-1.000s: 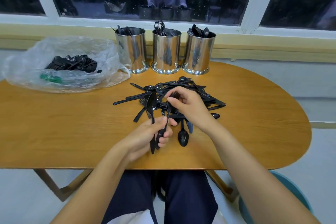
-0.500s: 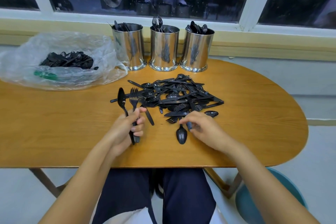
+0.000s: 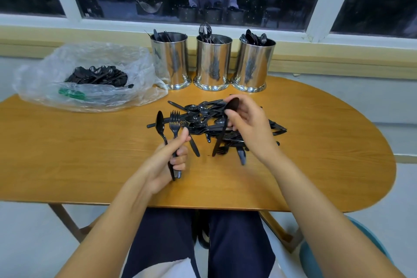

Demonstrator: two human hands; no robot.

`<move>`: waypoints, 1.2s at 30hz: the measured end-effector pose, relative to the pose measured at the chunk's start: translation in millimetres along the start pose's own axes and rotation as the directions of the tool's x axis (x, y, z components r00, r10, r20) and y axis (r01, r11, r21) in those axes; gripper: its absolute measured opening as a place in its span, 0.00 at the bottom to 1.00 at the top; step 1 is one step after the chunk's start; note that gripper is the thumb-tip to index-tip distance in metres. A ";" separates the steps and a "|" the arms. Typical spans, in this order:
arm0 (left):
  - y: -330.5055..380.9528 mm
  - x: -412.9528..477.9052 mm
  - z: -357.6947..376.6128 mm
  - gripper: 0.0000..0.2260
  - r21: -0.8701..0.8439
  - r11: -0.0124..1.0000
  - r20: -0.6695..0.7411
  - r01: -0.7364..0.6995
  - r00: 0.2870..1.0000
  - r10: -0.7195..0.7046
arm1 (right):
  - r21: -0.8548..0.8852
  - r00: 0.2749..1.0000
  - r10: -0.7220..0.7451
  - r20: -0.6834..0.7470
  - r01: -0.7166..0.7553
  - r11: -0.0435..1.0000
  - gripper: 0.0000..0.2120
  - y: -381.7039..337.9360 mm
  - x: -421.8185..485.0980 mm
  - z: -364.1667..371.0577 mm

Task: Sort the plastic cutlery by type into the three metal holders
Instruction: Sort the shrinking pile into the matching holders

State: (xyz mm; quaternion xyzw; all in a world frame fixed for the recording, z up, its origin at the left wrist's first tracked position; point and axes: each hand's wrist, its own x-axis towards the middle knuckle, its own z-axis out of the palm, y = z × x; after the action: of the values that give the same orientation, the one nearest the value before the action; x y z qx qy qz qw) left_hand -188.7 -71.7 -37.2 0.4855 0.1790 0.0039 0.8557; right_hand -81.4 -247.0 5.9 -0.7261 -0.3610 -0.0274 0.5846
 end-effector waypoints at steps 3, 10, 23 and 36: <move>-0.8 0.6 9.3 0.33 0.031 0.999 0.085 0.028 0.996 -0.031 | 0.035 0.989 0.067 0.128 -0.072 0.997 0.03 -16.1 14.8 6.1; -10.8 0.4 30.1 0.18 0.200 0.978 0.182 0.066 0.978 -0.103 | -0.070 0.980 0.033 0.194 -0.019 0.997 0.04 -10.5 21.3 31.5; -17.0 -0.6 35.2 0.09 0.251 0.959 0.256 0.135 0.946 -0.201 | -0.208 0.977 -0.008 0.215 0.054 0.977 0.08 -6.4 13.5 28.7; -0.4 7.1 -7.8 0.11 -0.092 0.995 -0.039 -0.048 0.998 0.045 | -0.551 0.956 0.279 0.095 -0.182 0.814 0.07 56.8 -16.0 -28.8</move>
State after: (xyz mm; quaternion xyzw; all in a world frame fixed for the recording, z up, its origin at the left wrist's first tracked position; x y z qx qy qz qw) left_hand -184.5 -64.1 -43.3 0.4492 0.1830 0.0410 0.8735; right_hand -50.6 -283.1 -39.6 -0.8984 -0.2969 0.0066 0.3236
